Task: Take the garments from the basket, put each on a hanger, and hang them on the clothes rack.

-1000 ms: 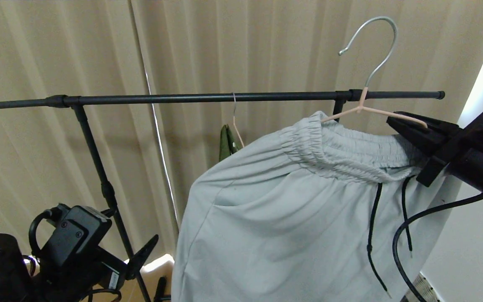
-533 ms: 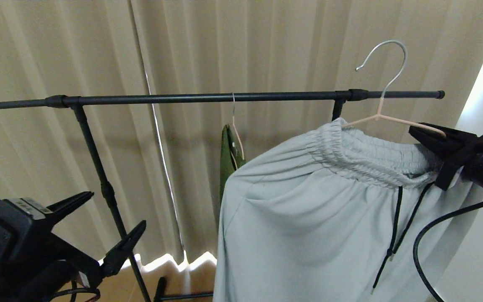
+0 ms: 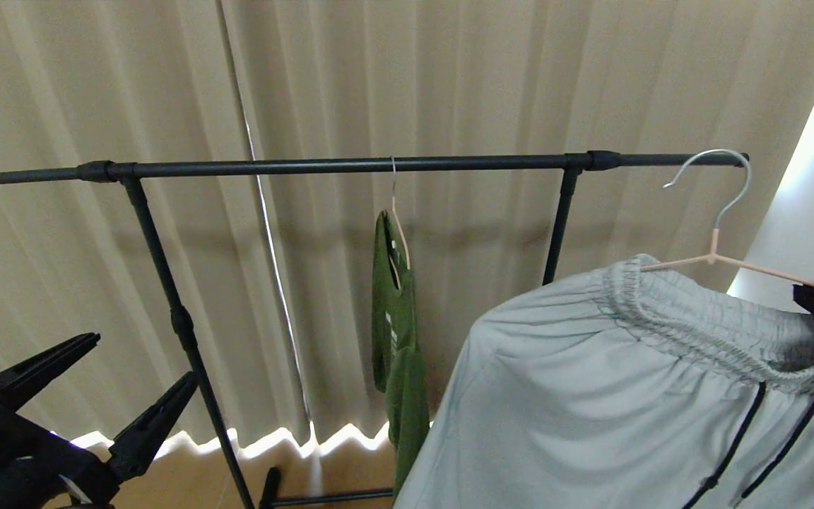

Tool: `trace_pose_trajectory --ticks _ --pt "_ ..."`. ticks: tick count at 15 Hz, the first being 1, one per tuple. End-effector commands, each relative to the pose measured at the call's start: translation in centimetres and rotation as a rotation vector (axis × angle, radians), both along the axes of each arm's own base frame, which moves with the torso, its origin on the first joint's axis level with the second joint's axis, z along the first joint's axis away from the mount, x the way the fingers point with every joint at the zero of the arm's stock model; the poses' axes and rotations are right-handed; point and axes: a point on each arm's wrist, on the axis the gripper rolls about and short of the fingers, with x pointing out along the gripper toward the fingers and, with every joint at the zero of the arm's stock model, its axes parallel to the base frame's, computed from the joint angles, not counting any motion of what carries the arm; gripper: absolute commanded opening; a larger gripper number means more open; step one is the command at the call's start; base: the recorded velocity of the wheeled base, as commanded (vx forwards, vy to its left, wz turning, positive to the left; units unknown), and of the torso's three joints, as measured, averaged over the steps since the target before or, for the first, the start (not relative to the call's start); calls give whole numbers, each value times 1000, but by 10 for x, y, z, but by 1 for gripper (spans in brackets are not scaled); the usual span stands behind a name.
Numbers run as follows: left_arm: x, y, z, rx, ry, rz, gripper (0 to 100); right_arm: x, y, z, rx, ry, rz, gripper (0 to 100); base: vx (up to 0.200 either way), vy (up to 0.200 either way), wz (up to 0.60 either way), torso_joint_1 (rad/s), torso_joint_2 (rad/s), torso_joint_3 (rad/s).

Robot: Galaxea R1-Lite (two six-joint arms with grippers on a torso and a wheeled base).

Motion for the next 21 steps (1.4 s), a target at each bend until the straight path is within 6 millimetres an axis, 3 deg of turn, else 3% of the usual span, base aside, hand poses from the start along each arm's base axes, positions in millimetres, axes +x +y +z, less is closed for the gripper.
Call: trace_pose_trajectory --ticks 1,11,19,21 --pt "0 3 -1 1 5 21 100 -19 -9 8 -2 -43 -72 0 0 0 0 0 0 0" --pt "1 6 -3 -36 22 -56 100 -32 -31 -10 -34 124 -379 0 0 0 0 0 0 0" --pt "2 6 0 -43 16 -57 100 -28 -21 -9 -21 112 -285 0 0 0 0 0 0 0" --pt "2 6 -1 -45 18 -57 100 -28 -20 -9 -21 114 -274 0 200 0 0 -2 2 0"
